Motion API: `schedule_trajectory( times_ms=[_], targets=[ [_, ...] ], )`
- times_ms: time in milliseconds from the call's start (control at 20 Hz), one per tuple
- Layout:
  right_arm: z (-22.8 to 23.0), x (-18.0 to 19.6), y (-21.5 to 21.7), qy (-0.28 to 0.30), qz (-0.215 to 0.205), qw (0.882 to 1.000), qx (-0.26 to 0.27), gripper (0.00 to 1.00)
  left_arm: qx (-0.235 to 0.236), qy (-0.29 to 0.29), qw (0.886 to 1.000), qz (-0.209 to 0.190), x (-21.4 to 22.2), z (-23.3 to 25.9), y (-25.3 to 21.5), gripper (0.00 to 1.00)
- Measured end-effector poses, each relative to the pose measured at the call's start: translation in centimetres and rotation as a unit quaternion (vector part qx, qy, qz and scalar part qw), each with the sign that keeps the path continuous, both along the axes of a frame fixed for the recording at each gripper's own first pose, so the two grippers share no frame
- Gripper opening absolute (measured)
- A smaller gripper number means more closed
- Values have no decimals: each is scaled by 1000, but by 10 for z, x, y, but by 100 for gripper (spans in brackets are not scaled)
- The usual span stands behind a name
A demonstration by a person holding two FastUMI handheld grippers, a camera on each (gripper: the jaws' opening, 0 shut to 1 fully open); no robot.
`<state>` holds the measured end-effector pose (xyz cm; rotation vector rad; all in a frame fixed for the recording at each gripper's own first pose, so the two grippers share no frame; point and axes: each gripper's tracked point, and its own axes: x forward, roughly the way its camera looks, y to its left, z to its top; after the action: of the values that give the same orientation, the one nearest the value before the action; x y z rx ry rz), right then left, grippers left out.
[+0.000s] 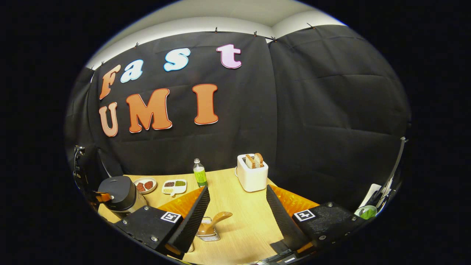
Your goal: Close the left gripper, press the button to open the rice cooker; take a wooden spoon from the chopstick holder with the right hand, scoop a spoonful of rice and pour it into the rice cooker, then put the wooden spoon back into the chopstick holder.
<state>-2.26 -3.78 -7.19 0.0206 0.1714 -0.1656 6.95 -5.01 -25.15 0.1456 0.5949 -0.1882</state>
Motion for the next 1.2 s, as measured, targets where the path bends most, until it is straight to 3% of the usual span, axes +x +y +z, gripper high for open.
schedule_trajectory(
  times_ms=[50, 100, 150, 200, 350, 400, 550, 600, 700, 750, 800, 850, 1050, 1200],
  targets=[
    [2, 1, 1, -4, 3, 1000, 4, 95, -8, 1, 1000, 7, -1, 5, 0, 0],
    [4, 1, 3, -7, 5, 1000, 5, 95, -17, 5, 1000, 18, -2, 11, 0, 4],
    [5, 2, 3, -10, 7, 1000, 5, 95, -24, -14, 999, 23, 1, 26, 3, 0],
    [6, 4, 3, -12, 8, 1000, 6, 95, -18, -44, 999, 23, 5, 45, 5, 4],
    [4, 6, 7, -13, 16, 1000, 19, 95, 17, -150, 988, 25, 14, 133, 12, 0],
    [2, 7, 9, -13, 20, 999, 24, 95, 10, -176, 984, 23, 10, 162, 10, 4],
    [-9, 15, 11, -8, 30, 999, 41, 95, -13, -229, 973, 17, -1, 223, 5, 4],
    [-13, 18, 13, -4, 34, 998, 48, 99, -14, -239, 971, 15, -6, 233, 4, 4],
    [-26, 24, 17, 7, 46, 997, 58, 95, -22, -247, 969, 12, -18, 247, 4, 0],
    [-31, 29, 16, 11, 50, 997, 63, 99, -27, -249, 968, 12, -21, 252, 3, 0],
    [-38, 33, 16, 16, 54, 996, 71, 95, -33, -248, 968, 15, -25, 254, 4, 4],
    [-47, 37, 15, 23, 55, 995, 82, 95, -36, -246, 968, 21, -28, 256, 7, 0],
    [-91, 51, 12, 62, 57, 987, 134, 94, -30, -254, 964, 69, -40, 267, 39, 5],
    [-122, 58, 15, 93, 58, 978, 175, 95, -21, -266, 959, 97, -51, 273, 58, 25]
  ],
)
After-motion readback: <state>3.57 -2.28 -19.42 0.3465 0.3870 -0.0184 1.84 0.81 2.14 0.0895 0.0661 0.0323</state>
